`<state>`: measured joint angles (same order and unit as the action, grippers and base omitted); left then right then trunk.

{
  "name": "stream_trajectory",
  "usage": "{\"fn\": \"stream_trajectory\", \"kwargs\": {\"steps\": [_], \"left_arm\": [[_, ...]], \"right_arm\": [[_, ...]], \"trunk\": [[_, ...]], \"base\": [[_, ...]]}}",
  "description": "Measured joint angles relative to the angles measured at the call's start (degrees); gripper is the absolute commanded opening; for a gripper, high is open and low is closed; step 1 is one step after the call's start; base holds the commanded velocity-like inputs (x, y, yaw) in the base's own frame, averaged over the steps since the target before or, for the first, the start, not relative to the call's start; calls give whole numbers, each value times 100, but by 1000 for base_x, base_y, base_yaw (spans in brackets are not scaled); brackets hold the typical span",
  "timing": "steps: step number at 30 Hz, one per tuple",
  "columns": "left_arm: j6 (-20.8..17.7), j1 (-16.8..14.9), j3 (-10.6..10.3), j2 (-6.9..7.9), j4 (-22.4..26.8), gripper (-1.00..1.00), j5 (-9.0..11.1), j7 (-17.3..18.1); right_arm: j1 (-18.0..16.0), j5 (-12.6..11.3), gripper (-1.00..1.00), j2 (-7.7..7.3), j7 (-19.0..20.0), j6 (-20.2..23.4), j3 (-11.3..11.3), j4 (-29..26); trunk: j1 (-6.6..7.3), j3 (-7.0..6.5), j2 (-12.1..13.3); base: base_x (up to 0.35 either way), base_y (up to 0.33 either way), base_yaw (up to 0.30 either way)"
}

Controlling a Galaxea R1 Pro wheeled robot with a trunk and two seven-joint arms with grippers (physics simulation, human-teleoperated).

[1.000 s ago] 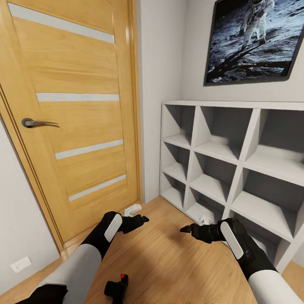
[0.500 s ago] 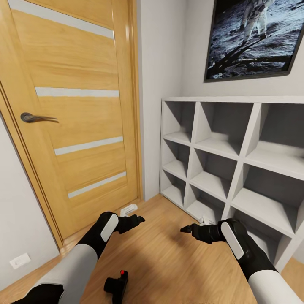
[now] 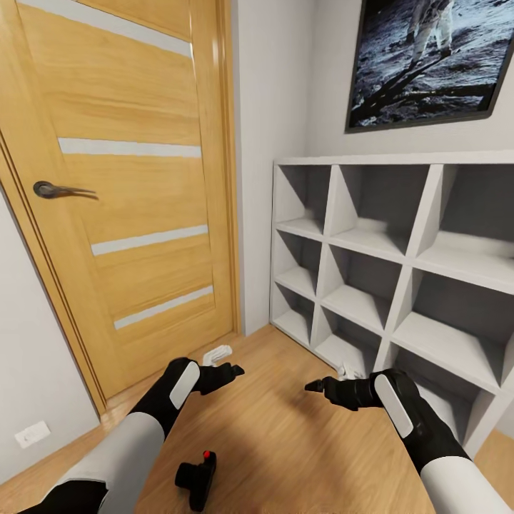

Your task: Attach the digital camera to the camera tripod in the bedroom.

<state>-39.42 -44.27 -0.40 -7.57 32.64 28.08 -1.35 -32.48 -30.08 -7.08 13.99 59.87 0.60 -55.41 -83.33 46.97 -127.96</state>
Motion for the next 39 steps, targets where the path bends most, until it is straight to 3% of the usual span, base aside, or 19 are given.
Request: {"fn": "stream_trajectory", "kwargs": {"steps": [23, 27, 31, 35, 39], "left_arm": [[-13, 0, 8, 12, 18, 100, 11, 11], [-41, 0, 95, 109, 40, 100, 234, 124], [-48, 0, 124, 259, 57, 100, 623, 403], [-44, 0, 128, 587, 44, 100, 1149, 1093], [-30, 1, 128, 835, 10, 100, 1396, 1714]], "right_arm": [[0, -20, 100, -8, 24, 1, 4, -142], [0, -24, 100, -19, 467, 2, -1, -220], [0, -15, 100, -141, 1022, 4, 3, -233], [0, 22, 100, -407, 1782, 4, 11, -224], [0, 69, 100, -539, 2192, 1, 12, -199]], "trunk": [[-505, 413, -923], [-593, 485, -1083], [-681, 557, -1243], [-769, 628, -1404], [-838, 704, -1526]], "base": [[0, 0, 0], [0, 0, 0], [0, 0, 0], [0, 0, 0], [0, 0, 0]]}}
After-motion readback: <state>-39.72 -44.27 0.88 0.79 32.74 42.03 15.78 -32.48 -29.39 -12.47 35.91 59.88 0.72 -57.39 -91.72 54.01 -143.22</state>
